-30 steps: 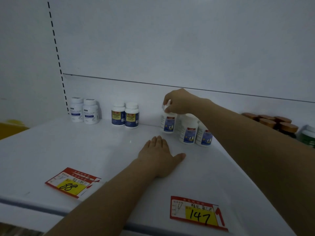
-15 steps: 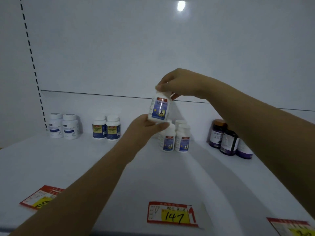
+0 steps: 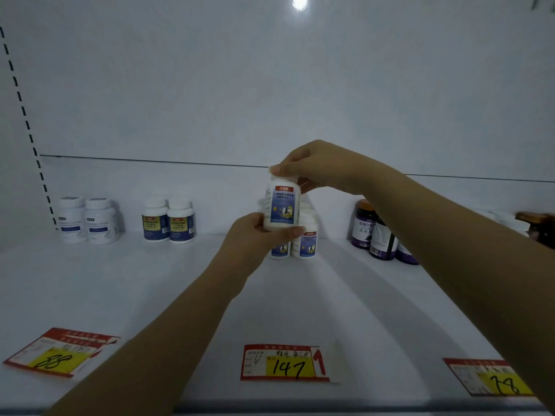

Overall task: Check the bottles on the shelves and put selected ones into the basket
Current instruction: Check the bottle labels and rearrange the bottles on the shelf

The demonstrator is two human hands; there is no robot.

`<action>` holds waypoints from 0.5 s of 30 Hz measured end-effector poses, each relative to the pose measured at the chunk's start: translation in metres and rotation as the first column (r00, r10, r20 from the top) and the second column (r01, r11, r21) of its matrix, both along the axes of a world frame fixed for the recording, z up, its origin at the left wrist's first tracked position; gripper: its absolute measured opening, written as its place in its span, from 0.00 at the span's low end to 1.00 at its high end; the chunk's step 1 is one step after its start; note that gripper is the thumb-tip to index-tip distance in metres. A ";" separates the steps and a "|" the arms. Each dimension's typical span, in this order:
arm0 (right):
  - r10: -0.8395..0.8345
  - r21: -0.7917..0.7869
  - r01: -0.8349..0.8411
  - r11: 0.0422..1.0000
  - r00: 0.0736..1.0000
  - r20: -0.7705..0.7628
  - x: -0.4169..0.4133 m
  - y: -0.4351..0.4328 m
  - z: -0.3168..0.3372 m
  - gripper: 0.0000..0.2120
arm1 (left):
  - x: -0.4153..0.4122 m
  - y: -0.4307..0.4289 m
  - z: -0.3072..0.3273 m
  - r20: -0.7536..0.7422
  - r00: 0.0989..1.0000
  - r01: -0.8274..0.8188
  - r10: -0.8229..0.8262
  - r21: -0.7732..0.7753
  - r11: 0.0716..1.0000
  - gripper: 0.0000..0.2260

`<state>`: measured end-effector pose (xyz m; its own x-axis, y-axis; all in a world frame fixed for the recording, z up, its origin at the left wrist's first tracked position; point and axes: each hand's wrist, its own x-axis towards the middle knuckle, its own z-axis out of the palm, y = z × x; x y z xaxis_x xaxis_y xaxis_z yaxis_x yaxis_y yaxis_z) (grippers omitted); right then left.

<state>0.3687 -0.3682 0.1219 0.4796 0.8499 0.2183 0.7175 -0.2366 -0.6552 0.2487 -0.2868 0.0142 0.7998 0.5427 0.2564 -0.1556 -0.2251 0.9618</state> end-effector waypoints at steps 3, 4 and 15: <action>0.009 0.011 -0.009 1.000 1.000 -0.011 0.001 -0.001 0.000 0.18 | 0.001 0.002 0.000 0.006 1.000 0.016 -0.016 0.009 1.000 0.08; 0.007 0.013 -0.007 1.000 1.000 -0.009 0.001 -0.001 0.001 0.18 | 0.001 0.001 0.001 0.007 1.000 0.013 -0.013 0.013 1.000 0.08; -0.004 0.036 0.004 0.999 1.000 -0.004 0.003 -0.004 0.014 0.11 | 0.004 0.004 0.010 -0.011 0.999 0.044 -0.044 0.024 0.999 0.12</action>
<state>0.3718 -0.3722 0.1354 0.4840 0.8395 0.2472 0.7140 -0.2156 -0.6661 0.2529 -0.2826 0.0242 0.8253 0.5007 0.2610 -0.1563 -0.2417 0.9577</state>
